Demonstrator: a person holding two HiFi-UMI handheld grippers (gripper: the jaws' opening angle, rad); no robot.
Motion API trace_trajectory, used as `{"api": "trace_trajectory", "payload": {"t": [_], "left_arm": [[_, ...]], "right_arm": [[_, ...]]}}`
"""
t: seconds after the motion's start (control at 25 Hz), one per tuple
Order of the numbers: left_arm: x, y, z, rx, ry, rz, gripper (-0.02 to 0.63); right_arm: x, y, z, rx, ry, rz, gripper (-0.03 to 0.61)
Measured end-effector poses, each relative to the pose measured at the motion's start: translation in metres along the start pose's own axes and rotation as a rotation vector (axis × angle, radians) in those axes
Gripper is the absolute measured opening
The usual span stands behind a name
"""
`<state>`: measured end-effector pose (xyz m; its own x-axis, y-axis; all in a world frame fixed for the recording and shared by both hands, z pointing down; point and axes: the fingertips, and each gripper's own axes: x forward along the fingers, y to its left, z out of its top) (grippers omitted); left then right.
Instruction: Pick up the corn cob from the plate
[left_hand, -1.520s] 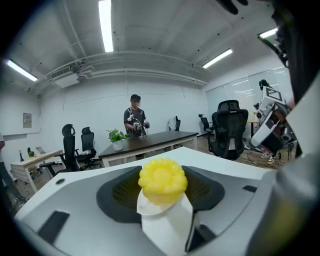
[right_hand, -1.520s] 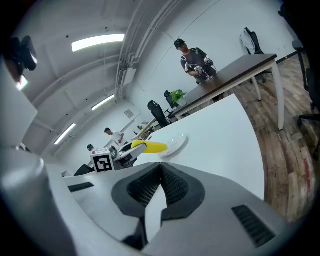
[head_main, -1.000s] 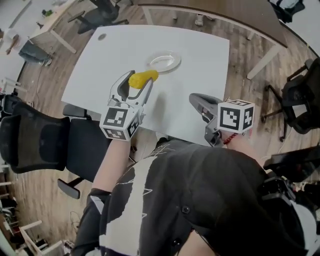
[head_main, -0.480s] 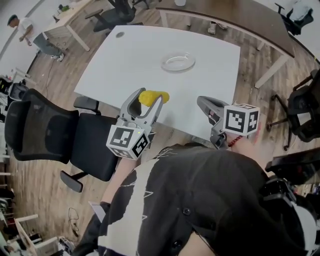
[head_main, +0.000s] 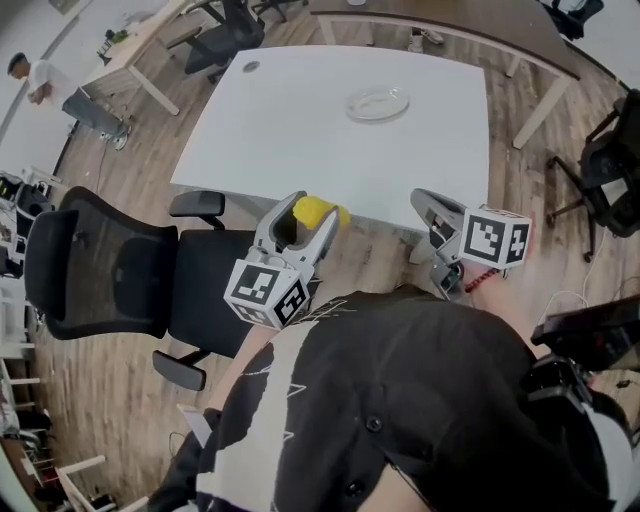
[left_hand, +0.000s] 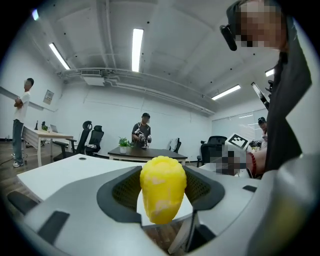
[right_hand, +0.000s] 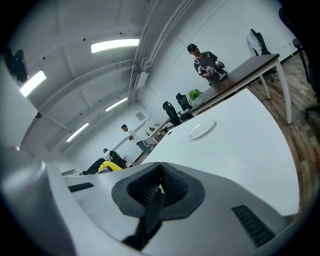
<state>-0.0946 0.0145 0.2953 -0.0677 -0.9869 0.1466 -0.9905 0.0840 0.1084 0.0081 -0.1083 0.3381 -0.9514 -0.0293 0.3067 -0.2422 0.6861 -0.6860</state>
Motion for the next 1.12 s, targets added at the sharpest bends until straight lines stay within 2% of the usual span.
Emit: {"api": "trace_trajectory", "payload": {"t": [0.24,0.4,0.6,0.84,1.12], "left_arm": [[-0.063,0.006,-0.011,-0.024,-0.008,-0.067,0.25],[-0.105,0.004,-0.022,-0.024,-0.001,-0.118,0.25],[-0.149,0.001,-0.034,-0.041,-0.007,-0.151,0.25],[-0.171,-0.01,-0.041,-0.061,-0.017,-0.168,0.25],[-0.182,-0.02,-0.04,-0.058,-0.036,-0.206,0.25]], "right_arm": [[-0.016,0.029,-0.064,-0.053,0.019,-0.123,0.015],[-0.038,0.051,-0.096,-0.102,-0.045,-0.212,0.015],[-0.061,0.061,-0.151,-0.049,-0.063,-0.272,0.014],[-0.088,0.071,-0.176,-0.036,-0.076,-0.317,0.015],[-0.099,0.081,-0.177,-0.07,-0.1,-0.36,0.015]]}}
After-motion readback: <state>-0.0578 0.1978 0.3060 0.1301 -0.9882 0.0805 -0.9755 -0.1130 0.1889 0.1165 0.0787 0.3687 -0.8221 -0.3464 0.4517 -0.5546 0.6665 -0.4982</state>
